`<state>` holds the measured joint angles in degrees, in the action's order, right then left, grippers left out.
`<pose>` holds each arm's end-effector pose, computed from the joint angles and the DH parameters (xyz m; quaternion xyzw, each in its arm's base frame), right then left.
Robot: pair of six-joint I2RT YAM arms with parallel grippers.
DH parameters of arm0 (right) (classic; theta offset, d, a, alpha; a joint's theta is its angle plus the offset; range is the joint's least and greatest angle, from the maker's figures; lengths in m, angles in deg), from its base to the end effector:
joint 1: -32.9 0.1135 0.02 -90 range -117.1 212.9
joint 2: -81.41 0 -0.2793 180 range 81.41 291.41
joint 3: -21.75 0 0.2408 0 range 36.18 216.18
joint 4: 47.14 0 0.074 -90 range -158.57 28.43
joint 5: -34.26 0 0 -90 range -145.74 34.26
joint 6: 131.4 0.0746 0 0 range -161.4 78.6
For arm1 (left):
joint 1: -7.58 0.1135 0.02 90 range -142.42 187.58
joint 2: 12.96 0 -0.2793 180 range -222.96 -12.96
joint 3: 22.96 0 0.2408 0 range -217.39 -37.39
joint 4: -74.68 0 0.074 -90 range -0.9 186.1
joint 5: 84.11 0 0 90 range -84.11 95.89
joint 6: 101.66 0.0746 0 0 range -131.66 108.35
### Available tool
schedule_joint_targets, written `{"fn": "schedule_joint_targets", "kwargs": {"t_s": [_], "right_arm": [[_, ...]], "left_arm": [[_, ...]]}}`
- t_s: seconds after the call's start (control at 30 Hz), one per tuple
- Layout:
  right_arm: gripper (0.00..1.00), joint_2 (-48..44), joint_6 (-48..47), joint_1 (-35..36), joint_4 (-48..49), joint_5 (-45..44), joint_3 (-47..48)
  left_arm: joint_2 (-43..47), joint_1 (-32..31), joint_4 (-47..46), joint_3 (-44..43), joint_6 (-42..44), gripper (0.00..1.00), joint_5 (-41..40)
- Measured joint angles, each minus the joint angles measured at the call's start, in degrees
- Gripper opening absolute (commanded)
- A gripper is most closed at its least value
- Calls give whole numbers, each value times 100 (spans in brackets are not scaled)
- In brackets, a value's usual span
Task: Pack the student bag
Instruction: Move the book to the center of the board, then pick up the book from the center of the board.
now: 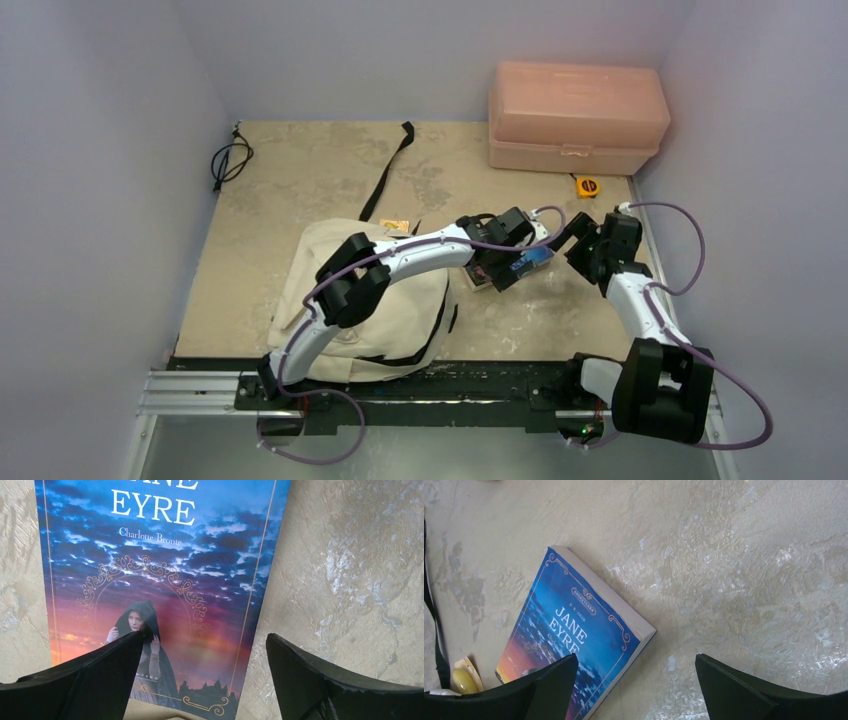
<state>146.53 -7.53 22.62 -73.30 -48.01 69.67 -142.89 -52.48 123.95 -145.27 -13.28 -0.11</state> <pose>0.2380 -0.0330 0.1941 0.3196 0.8591 0.1413 0.3740 0.2657 -0.4458 0.1716 0.4543 0.8427 -0.1028 0.2700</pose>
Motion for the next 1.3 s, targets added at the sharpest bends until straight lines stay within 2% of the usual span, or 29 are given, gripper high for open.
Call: {"fn": "schedule_joint_targets", "kwargs": {"t_s": [0.13,0.3,0.43,0.5,0.53,0.6,0.93,1.3], "right_arm": [[92,24,-46,0,52,109,-44],[92,127,-155,0,129,153,-44],[93,136,-339,0,190,199,-44],[93,136,-439,0,238,243,-44],[93,136,-444,0,240,243,-44],[93,146,-485,0,286,358,-44],[99,632,-459,0,608,1309,-44],[98,1034,385,-103,1572,2406,-299]], "left_arm": [[-59,0,48,-61,-4,81,-50],[-68,4,44,-68,17,54,-101],[-68,-35,15,-68,79,37,4],[-66,-48,9,-68,111,23,63],[-57,-48,4,-68,127,11,90],[-28,-48,-9,-68,144,1,190],[313,-24,-144,157,278,0,-20],[662,13,-223,273,313,0,-210]]}}
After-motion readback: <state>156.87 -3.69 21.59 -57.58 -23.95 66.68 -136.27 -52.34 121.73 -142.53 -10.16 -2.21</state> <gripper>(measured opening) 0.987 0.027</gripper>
